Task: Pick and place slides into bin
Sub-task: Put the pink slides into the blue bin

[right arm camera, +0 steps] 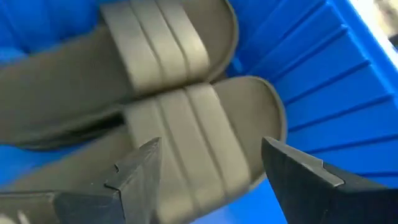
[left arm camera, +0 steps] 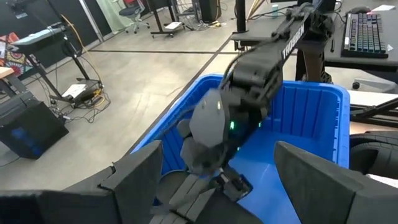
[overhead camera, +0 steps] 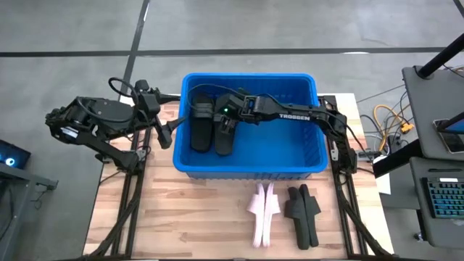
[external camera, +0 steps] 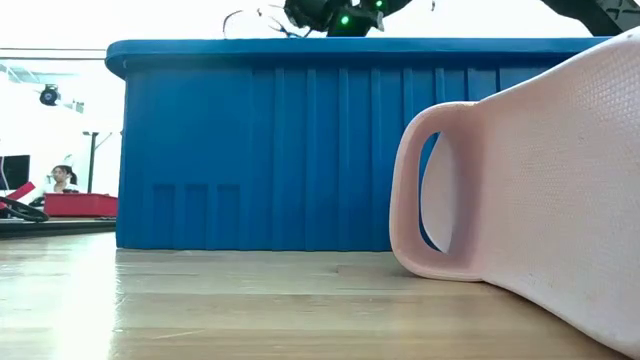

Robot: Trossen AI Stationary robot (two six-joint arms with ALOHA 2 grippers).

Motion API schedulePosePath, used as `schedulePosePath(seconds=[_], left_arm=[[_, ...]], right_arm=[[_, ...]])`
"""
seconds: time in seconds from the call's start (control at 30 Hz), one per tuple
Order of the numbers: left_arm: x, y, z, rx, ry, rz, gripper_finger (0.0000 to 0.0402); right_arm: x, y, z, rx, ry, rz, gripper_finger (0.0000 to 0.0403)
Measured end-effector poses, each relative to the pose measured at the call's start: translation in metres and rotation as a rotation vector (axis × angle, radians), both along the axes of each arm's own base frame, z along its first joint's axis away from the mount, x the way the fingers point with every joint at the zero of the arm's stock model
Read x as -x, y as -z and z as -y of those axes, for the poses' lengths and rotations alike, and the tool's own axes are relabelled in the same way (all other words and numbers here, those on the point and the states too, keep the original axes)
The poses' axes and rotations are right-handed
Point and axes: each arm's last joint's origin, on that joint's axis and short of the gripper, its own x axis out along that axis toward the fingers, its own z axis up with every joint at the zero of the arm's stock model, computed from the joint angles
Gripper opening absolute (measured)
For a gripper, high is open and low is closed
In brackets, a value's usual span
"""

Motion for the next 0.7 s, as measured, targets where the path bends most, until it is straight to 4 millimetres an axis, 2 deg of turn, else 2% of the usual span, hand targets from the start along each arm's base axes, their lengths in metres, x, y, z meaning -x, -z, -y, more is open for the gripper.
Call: schedulePosePath(seconds=[0.17, 0.3, 0.5, 0.7], left_arm=[[-0.003, 0.001, 0.001, -0.026, 0.007, -0.022, 0.0290], [-0.007, 0.002, 0.002, -0.035, 0.006, -0.033, 0.0290], [-0.014, 0.005, 0.004, -0.052, 0.012, -0.059, 0.0290], [-0.022, 0.008, 0.006, -0.061, 0.012, -0.077, 0.0290]], right_arm=[[0.015, -0.026, -0.005, -0.080, 0.040, 0.084, 0.0252], [0.035, -0.052, -0.018, -0.144, 0.049, 0.123, 0.0245], [0.070, -0.093, -0.061, -0.183, -0.016, 0.150, 0.0235], [0.112, -0.124, -0.111, -0.223, -0.100, 0.143, 0.0232]])
